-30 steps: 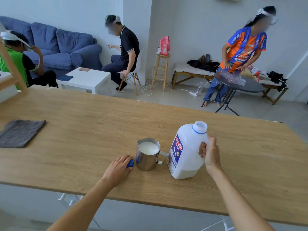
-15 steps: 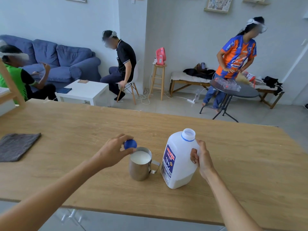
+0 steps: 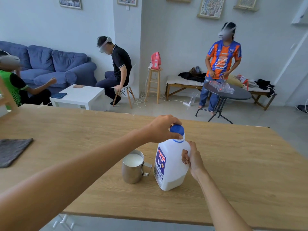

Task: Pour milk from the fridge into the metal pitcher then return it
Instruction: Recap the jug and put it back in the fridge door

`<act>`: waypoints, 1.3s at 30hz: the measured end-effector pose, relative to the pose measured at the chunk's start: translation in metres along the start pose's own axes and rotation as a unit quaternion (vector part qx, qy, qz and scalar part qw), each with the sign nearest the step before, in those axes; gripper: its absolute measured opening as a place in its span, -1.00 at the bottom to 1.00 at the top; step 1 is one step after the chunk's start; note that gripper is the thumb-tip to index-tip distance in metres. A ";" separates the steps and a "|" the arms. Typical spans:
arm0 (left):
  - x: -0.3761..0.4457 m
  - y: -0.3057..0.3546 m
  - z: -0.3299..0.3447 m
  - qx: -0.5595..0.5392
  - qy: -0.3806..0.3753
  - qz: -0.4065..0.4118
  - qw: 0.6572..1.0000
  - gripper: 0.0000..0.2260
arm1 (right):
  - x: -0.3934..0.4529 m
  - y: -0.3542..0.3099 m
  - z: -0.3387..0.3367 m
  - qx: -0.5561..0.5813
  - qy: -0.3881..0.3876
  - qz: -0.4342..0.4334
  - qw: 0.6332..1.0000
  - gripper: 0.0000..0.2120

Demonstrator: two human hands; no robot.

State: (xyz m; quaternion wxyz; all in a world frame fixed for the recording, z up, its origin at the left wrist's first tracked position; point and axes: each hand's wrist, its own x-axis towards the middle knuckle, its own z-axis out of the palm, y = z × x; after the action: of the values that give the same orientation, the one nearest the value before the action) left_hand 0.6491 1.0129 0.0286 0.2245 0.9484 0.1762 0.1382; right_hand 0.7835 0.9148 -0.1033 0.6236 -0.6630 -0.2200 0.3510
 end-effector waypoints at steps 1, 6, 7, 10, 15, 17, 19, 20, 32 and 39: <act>0.003 0.001 0.001 0.010 -0.006 0.000 1.000 -0.59 | 0.000 0.000 0.000 -0.002 -0.001 -0.004 1.000 -0.62; 0.011 0.002 0.006 0.034 -0.019 -0.004 0.999 -0.56 | -0.001 0.003 0.001 -0.011 0.017 -0.016 1.000 -0.60; 0.011 0.002 0.007 0.036 -0.022 -0.003 0.999 -0.56 | -0.001 0.004 0.001 -0.014 0.017 -0.018 1.000 -0.59; 0.014 0.003 0.009 0.049 -0.025 -0.002 0.999 -0.58 | -0.002 0.004 0.002 -0.023 0.020 -0.023 0.999 -0.54; 0.018 0.005 0.005 0.062 -0.048 0.009 0.997 -0.61 | -0.002 0.003 0.002 -0.027 0.028 -0.020 0.999 -0.52; 0.021 0.005 -0.002 0.043 -0.083 0.005 0.996 -0.60 | -0.002 0.002 0.002 -0.029 0.028 -0.023 0.999 -0.51; 0.024 0.004 -0.009 0.029 -0.129 -0.003 0.991 -0.52 | -0.002 0.002 0.002 -0.031 0.027 -0.024 0.999 -0.51; 0.025 0.004 -0.010 0.028 -0.146 -0.006 0.989 -0.47 | -0.001 0.002 0.002 -0.032 0.027 -0.025 0.999 -0.51; 0.028 0.010 0.010 0.205 -0.059 -0.002 0.977 -0.50 | -0.001 0.003 0.002 -0.023 0.012 -0.030 0.999 -0.60; 0.028 0.006 -0.006 0.158 -0.128 0.061 0.977 -0.57 | 0.001 0.004 0.003 -0.019 0.001 -0.041 0.999 -0.64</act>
State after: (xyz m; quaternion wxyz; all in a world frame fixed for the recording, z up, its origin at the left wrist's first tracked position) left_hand 0.6743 1.0215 0.0414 0.0837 0.9907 0.1074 -0.0008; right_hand 0.7815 0.9176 -0.1071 0.6248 -0.6657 -0.2529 0.3201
